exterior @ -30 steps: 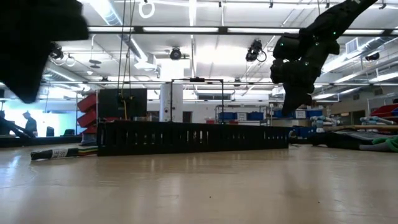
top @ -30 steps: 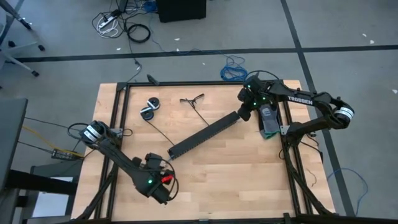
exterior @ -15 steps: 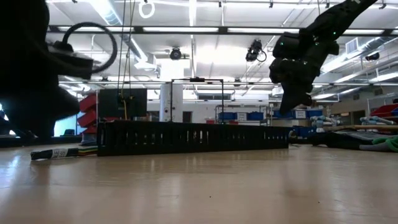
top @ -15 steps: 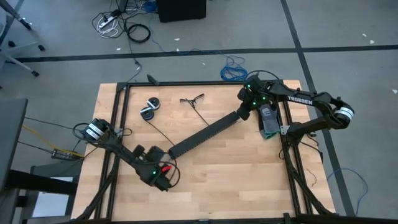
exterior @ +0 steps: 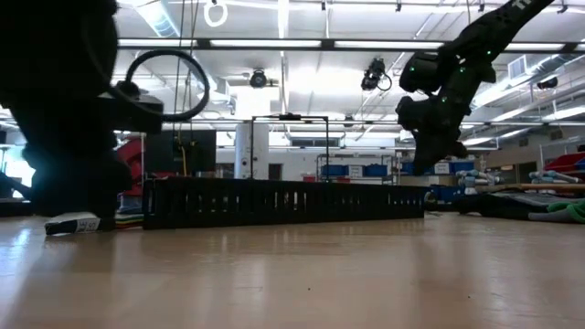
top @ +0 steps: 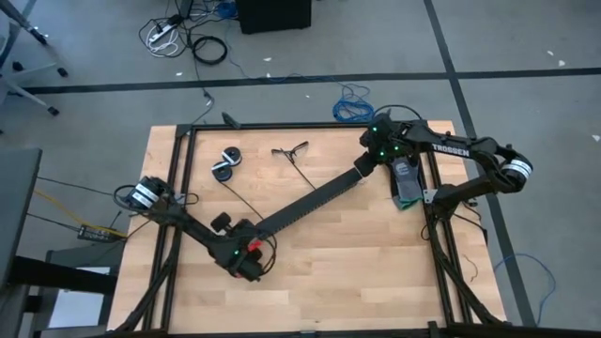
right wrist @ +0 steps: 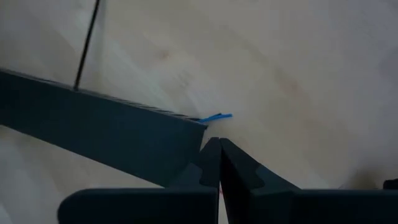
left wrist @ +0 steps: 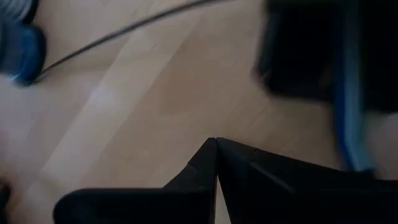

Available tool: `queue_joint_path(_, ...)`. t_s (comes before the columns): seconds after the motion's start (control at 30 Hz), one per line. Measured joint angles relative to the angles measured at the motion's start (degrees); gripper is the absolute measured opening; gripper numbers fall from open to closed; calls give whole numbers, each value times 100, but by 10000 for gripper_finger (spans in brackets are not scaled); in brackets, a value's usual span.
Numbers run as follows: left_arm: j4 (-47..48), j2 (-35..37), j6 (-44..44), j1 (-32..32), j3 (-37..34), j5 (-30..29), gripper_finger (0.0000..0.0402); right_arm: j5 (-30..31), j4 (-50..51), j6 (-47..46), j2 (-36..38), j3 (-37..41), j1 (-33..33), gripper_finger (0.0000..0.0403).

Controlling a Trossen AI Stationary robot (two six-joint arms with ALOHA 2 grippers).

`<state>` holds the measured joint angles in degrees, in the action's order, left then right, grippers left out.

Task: Ziptie cables
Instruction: Insert the black cover of the black cable duct

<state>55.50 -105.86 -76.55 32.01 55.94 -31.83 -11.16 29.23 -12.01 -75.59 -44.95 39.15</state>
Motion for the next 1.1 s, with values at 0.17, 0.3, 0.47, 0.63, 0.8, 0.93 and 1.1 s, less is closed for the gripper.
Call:
queue_joint_path(0.17,-236,0,462,-199,37,-45,0,-63,4,2,-272,0,1,0)
queue_joint_path(0.3,-622,7,1030,-286,36,-67,0,-94,-73,6,-522,0,-1,0)
queue_joint_path(0.47,-655,13,1056,-351,43,-5,0,-144,-322,2,-669,2,-10,0)
queue_joint_path(0.63,-690,24,1058,-431,48,163,0,-201,-531,-86,-667,2,-8,0)
queue_joint_path(0.8,-688,26,1057,-531,84,298,0,-197,-552,-144,-667,2,-15,0)
queue_joint_path(0.93,-649,14,1071,-613,164,378,0,-211,-562,-190,-667,1,-104,0)
queue_joint_path(1.1,-631,9,1191,-691,208,456,0,74,-528,-147,-654,2,-235,0)
